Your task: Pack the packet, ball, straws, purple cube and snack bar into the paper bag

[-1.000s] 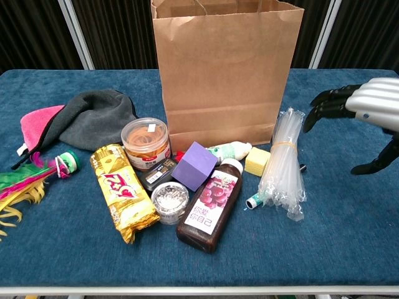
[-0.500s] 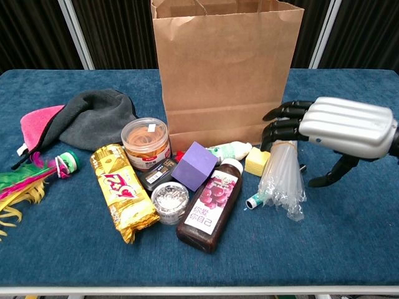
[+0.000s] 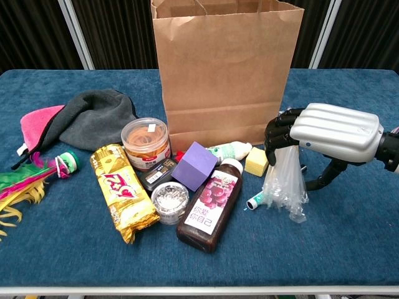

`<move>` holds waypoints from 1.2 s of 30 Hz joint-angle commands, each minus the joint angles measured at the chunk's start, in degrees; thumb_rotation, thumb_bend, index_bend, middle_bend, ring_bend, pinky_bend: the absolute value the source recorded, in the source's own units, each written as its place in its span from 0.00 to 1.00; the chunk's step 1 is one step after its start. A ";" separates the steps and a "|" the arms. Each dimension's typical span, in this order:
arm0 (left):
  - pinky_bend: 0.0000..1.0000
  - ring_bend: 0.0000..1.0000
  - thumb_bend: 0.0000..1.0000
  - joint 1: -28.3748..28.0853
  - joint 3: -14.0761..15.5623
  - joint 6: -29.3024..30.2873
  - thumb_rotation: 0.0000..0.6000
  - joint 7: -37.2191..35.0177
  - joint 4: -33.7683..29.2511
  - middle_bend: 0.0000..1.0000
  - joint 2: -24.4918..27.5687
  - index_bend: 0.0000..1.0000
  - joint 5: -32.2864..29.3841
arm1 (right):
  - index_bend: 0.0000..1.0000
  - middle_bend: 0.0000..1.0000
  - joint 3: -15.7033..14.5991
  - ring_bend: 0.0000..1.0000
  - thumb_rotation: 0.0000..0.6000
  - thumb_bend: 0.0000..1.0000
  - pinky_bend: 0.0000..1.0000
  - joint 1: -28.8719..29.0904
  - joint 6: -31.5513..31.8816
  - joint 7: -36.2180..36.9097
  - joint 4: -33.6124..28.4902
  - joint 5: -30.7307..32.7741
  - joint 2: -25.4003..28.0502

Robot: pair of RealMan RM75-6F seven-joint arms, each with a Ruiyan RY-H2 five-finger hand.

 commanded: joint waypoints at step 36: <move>0.21 0.15 0.26 -0.68 -0.20 1.97 1.00 -0.05 -8.54 0.24 2.52 0.24 1.41 | 0.66 0.51 16.81 0.36 1.00 0.19 0.42 -3.67 14.45 -17.67 -62.70 11.45 38.79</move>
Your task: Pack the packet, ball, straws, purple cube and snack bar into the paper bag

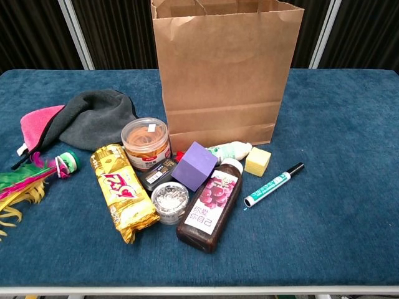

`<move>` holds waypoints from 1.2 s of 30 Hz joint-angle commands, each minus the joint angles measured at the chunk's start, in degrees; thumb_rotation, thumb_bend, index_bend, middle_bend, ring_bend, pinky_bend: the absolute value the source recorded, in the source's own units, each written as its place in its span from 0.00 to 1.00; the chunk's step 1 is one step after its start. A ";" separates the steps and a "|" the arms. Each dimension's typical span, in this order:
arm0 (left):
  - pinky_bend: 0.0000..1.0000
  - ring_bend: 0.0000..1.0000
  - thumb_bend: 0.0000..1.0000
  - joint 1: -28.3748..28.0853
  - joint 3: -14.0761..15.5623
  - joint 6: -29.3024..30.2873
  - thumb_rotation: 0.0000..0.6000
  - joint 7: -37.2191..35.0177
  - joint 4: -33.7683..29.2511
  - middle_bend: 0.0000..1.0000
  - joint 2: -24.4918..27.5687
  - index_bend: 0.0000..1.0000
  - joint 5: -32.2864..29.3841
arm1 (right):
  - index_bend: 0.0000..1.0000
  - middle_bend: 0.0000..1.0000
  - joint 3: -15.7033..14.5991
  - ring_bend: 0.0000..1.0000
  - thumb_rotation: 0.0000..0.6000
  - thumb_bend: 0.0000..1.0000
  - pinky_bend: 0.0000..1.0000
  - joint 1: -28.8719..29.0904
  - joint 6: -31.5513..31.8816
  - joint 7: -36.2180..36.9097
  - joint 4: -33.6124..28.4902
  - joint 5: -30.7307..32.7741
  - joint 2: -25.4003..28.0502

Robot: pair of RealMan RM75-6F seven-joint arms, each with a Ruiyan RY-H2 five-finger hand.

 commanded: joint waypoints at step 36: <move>0.21 0.15 0.26 0.63 -0.22 -0.86 1.00 -2.70 2.91 0.23 -0.41 0.24 -1.19 | 0.66 0.50 25.63 0.36 1.00 0.21 0.42 13.30 -10.64 22.27 2.44 51.93 -32.12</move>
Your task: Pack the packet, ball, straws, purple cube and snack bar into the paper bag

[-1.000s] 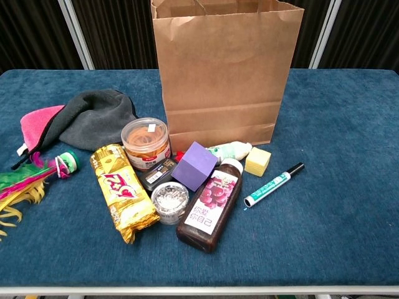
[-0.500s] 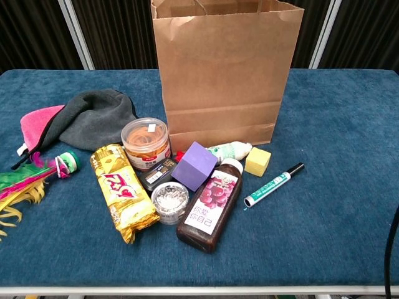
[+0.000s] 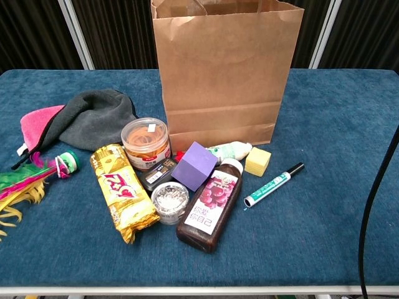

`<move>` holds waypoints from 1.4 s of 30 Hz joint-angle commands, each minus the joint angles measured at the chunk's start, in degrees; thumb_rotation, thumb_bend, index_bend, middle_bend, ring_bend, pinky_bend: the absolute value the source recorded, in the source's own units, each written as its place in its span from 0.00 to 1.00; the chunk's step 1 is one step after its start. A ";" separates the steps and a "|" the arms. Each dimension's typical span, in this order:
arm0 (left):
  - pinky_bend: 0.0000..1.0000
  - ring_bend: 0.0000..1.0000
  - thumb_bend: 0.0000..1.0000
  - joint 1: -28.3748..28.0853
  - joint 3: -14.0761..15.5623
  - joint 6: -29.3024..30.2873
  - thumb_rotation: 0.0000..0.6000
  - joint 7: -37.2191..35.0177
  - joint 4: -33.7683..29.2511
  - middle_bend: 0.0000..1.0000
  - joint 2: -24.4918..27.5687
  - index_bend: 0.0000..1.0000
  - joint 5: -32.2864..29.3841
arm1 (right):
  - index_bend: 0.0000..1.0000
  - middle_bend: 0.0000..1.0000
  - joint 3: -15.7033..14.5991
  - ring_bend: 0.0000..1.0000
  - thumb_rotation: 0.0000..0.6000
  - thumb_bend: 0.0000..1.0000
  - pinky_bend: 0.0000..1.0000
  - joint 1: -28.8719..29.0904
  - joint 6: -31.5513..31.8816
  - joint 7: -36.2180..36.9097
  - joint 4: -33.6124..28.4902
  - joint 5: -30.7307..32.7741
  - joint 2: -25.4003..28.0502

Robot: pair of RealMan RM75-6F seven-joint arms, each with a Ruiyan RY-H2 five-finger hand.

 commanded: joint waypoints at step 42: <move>0.21 0.15 0.26 -0.65 0.07 -0.32 1.00 1.59 -1.35 0.23 -0.33 0.24 0.54 | 0.16 0.24 -13.45 0.12 1.00 0.00 0.18 -4.62 -6.67 -16.27 -9.96 -43.18 13.52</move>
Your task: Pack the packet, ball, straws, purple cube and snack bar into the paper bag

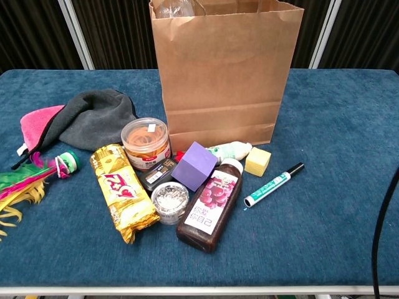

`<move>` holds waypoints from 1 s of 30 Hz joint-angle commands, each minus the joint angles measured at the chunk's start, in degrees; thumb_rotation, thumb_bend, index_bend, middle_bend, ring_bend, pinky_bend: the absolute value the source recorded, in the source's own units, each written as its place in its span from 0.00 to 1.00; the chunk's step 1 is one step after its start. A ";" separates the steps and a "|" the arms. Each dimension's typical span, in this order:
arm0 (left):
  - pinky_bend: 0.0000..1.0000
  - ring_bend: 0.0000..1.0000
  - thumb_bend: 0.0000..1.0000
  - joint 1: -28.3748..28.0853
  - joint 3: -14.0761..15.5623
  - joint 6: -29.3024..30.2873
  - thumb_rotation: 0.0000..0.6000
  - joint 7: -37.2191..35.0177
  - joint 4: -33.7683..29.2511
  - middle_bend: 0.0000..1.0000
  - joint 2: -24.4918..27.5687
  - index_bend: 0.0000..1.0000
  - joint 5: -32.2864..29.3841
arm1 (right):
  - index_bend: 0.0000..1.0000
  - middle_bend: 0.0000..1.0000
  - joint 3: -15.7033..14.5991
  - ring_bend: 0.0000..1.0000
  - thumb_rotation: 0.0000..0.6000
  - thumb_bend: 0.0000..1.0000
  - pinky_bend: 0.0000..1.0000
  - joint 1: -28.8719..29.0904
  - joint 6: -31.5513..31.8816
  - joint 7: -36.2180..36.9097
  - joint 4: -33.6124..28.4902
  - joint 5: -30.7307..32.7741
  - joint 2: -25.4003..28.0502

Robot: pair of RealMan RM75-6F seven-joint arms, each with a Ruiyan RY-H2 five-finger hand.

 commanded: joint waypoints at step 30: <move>0.21 0.15 0.26 1.25 0.12 0.09 1.00 -1.03 2.20 0.23 -0.70 0.24 -0.87 | 0.29 0.30 -19.01 0.19 1.00 0.00 0.25 0.04 -22.83 -15.83 20.66 9.59 -7.64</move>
